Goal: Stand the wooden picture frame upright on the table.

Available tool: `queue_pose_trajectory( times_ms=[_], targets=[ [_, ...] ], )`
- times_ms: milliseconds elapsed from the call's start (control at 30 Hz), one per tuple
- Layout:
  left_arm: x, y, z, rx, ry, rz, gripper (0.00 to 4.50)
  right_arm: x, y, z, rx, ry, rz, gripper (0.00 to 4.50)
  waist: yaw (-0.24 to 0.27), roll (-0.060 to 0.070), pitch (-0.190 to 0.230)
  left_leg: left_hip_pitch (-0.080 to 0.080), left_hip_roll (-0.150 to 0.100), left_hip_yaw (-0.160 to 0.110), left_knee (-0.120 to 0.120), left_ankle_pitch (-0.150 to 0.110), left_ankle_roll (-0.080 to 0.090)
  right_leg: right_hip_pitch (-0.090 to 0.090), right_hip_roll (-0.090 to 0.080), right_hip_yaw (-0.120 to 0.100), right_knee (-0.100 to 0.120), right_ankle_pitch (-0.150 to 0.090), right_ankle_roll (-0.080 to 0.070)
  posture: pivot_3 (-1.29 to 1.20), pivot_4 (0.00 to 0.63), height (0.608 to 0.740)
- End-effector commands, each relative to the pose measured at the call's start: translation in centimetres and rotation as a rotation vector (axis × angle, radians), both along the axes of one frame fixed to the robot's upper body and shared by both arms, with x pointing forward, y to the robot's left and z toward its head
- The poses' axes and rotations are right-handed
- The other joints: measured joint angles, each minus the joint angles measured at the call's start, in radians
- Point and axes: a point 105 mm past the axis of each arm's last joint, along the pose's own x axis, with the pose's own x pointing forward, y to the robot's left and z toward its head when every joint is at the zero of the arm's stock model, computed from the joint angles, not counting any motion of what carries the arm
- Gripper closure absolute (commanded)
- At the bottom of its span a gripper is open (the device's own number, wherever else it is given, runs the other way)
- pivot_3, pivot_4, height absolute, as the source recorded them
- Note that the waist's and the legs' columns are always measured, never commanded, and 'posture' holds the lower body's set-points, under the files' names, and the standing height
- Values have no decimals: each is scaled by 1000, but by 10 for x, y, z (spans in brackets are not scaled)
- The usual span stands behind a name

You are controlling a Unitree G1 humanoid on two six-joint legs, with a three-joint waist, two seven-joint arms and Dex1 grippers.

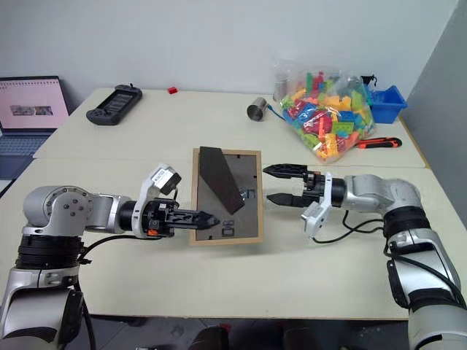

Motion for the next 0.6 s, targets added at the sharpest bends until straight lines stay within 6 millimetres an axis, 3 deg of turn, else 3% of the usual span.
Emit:
queue_pose_trajectory(
  times_ms=[33, 233, 433, 600],
  targets=[
    [-11, -4, 9, -39, -25, -44, 3205, 5, 14, 16, 49, -146, 41, 76, 1, 0, 0, 0, 0, 0, 0, 0, 0, 0, 0, 0, 2, -1, -1, 0, 150, 740],
    [-7, -4, 12, -54, -40, -7, 3205, -7, 27, 11, 37, -213, 177, 76, 2, 0, 0, 0, -1, -2, -1, 0, 0, 0, 0, -1, 4, -2, -3, 0, 150, 740],
    [-4, -4, 13, -58, -36, 14, 3205, -13, 28, 7, 39, -249, 238, 76, 4, 0, 0, 0, -1, -3, -1, 0, 0, 0, 0, -1, 4, -2, -3, 0, 150, 740],
    [-6, -8, 11, -53, -34, 2, 3205, -6, 34, 5, 20, -222, 216, 1011, 1, 0, 0, 0, -2, -3, -1, -1, 1, 0, 0, -1, 4, -2, -3, 0, 150, 740]
  ],
)
